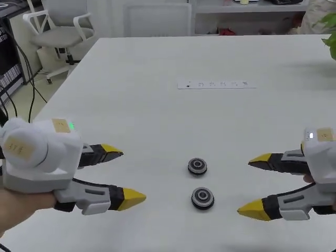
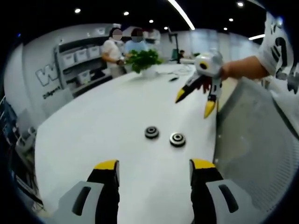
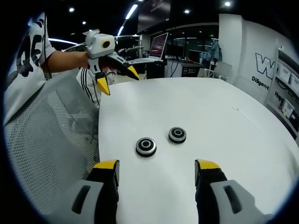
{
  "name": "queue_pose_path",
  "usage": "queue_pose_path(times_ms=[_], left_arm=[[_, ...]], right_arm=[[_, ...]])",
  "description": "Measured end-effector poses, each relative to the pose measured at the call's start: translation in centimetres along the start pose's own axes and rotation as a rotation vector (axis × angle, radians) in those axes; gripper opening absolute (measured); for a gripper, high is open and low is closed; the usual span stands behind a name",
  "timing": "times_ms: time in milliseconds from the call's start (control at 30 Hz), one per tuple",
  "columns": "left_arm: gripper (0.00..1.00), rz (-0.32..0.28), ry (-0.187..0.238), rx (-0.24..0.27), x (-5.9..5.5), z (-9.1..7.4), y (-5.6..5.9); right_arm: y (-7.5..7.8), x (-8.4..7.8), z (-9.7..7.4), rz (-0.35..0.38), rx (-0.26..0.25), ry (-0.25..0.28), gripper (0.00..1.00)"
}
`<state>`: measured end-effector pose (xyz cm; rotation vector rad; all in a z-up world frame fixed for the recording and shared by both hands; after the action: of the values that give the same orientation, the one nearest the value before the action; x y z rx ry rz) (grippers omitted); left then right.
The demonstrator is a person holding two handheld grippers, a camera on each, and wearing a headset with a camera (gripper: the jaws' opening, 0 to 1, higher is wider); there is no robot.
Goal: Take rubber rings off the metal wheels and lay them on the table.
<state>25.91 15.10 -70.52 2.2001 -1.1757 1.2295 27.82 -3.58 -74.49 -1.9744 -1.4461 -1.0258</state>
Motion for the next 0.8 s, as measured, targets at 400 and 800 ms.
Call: queue_pose_path(times_ms=[400,800], left_arm=[[0.54,0.046,-0.019,-0.040,0.1,1.9,0.4],[0.53,0.056,-0.017,-0.097,0.3,3.9,1.6]], right_arm=[[-0.3,0.3,1.1,-0.007,0.032,0.000,0.61],[-0.6,0.3,1.9,0.000,0.058,-0.001,0.60]])
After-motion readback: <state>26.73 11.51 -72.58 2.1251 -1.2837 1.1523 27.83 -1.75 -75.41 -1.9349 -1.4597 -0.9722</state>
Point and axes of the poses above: the centre of the closed fingertips' face, and the gripper's own axes: z roughly forward along the fingers, y roughly to its right, x roughly out of its top, the point moved 1 cm from there along -z, roughly backward along the fingers, and after that the axes turned 1 degree about -y, right-handed, at the moved point
